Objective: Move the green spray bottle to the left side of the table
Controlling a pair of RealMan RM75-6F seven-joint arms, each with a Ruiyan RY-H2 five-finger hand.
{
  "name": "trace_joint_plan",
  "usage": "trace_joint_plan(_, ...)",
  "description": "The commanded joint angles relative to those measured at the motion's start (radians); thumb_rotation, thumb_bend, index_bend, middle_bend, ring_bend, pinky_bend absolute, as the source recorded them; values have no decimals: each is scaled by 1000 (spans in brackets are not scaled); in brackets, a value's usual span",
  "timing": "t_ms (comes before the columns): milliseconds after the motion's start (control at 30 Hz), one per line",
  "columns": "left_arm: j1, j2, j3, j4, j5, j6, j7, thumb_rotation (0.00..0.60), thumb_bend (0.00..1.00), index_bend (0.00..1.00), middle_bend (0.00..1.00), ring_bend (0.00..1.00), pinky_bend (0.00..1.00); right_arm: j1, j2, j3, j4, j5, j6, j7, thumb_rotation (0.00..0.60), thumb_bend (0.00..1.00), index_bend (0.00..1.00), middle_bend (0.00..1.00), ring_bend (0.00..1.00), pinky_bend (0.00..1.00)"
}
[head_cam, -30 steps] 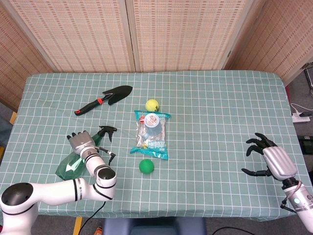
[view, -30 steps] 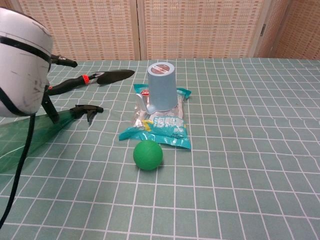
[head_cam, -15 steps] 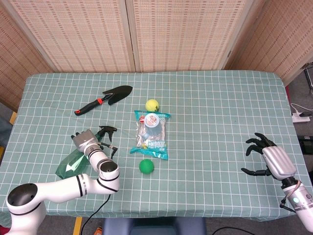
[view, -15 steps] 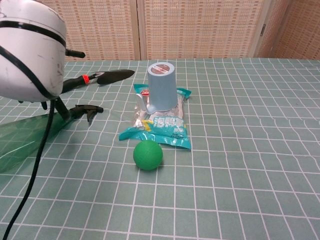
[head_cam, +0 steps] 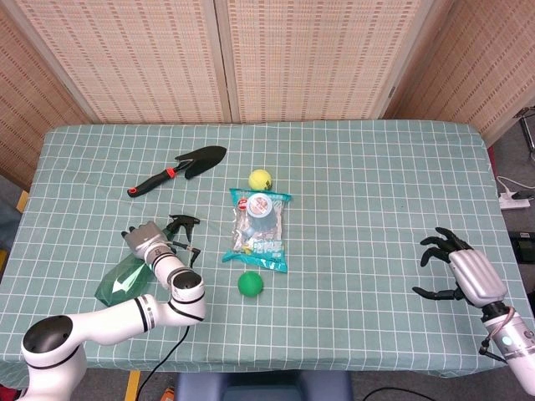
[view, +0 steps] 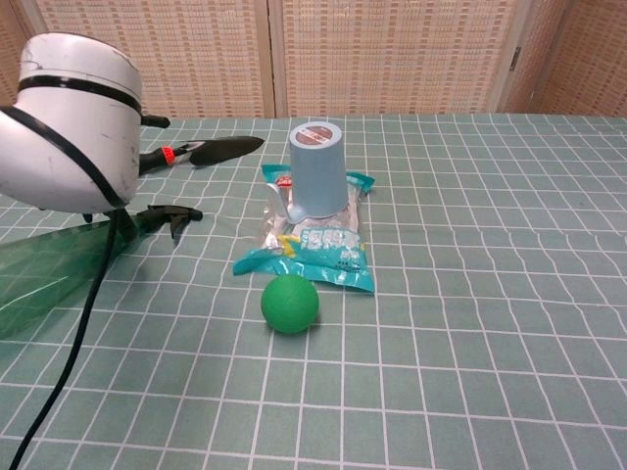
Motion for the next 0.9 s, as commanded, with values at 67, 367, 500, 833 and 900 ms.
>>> trace_joint_plan(67, 6, -7, -2, 19, 9, -11, 5, 600, 236, 216, 159, 52, 43, 1, -1, 1, -2, 3, -2, -3, 600, 55, 508, 249, 81, 238)
trace_joint_plan(367, 23, -28, -3, 53, 20, -21, 14, 600, 237, 299, 187, 59, 46, 1, 0, 2, -6, 7, -5, -2, 600, 55, 508, 249, 81, 238)
trace_joint_plan(500, 28, -32, -5, 58, 35, -23, 14, 600, 242, 329, 208, 73, 51, 1, 1, 2, -4, 5, -5, 1, 600, 56, 508, 249, 81, 238)
trace_joint_plan(833, 58, -37, 23, 60, 83, -5, 10, 600, 305, 558, 430, 279, 117, 0, 1, 1, -3, 3, -2, 5, 600, 55, 508, 249, 81, 238)
trace_joint_plan(900, 67, -29, 21, 50, 93, 3, 6, 600, 313, 578, 452, 300, 122, -2, 1, 1, -2, 1, 0, 5, 600, 55, 509, 249, 81, 238)
